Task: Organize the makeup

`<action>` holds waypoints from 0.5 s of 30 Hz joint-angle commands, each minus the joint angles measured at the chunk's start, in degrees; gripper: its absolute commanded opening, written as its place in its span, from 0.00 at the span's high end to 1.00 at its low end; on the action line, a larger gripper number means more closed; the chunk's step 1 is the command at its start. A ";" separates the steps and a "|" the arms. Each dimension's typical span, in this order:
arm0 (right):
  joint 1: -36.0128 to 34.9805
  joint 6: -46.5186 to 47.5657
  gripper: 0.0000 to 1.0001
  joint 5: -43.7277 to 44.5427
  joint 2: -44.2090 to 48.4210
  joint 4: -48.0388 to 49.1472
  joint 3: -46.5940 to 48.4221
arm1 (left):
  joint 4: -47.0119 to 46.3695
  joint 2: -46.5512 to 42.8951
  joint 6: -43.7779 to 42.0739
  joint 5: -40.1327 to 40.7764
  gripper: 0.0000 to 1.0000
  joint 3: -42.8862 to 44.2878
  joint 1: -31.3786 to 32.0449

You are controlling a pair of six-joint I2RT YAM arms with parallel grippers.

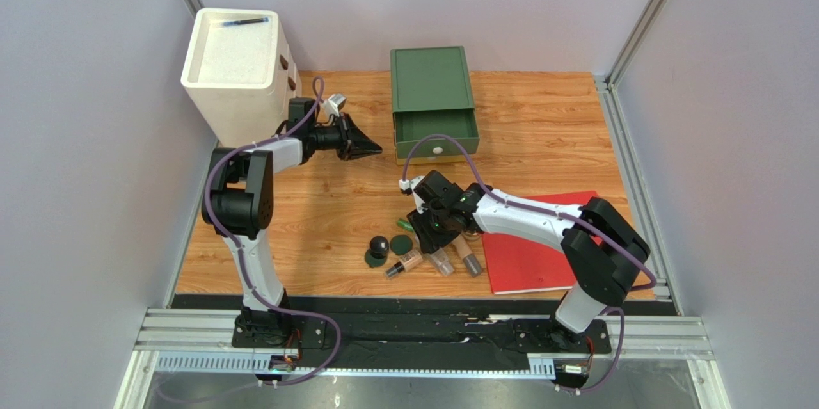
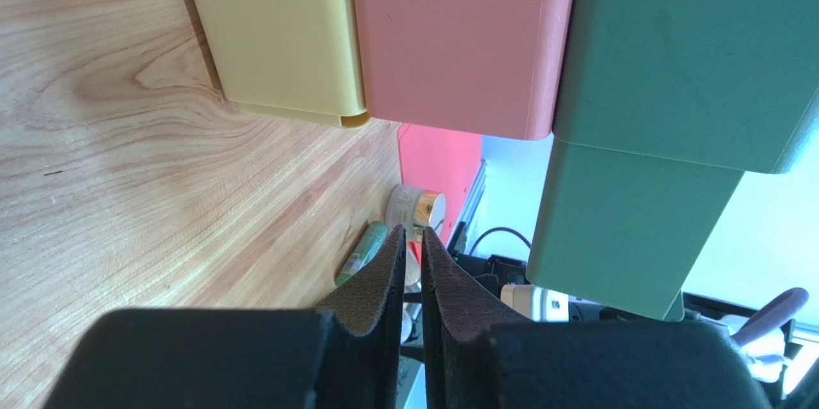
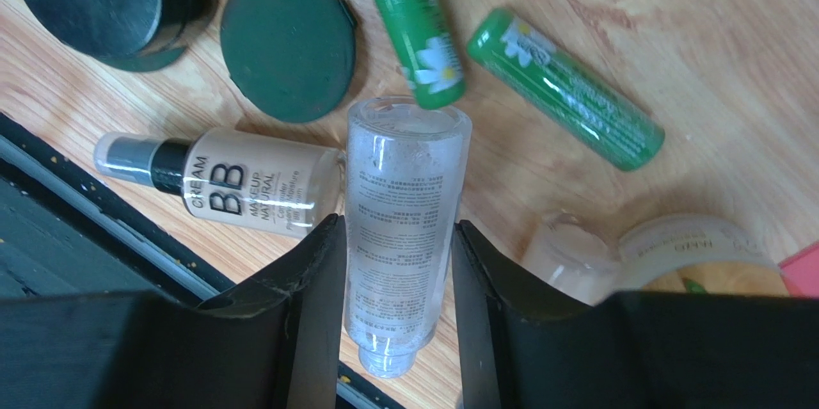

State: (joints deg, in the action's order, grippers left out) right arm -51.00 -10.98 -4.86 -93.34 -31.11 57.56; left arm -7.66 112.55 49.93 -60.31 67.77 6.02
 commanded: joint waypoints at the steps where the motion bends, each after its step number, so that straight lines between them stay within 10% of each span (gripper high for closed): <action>1: -0.68 0.70 0.61 0.73 -2.90 -0.17 3.26 | 0.10 -3.30 -2.03 -0.33 0.85 -0.44 0.31; 15: -1.38 -0.09 0.59 4.33 -8.35 -2.37 4.05 | 0.80 -2.95 -2.03 -0.51 0.84 1.05 0.31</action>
State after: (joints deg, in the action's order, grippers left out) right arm -51.75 -11.11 -3.90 -97.80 -33.19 62.46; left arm -7.38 112.20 49.50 -60.31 67.64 6.02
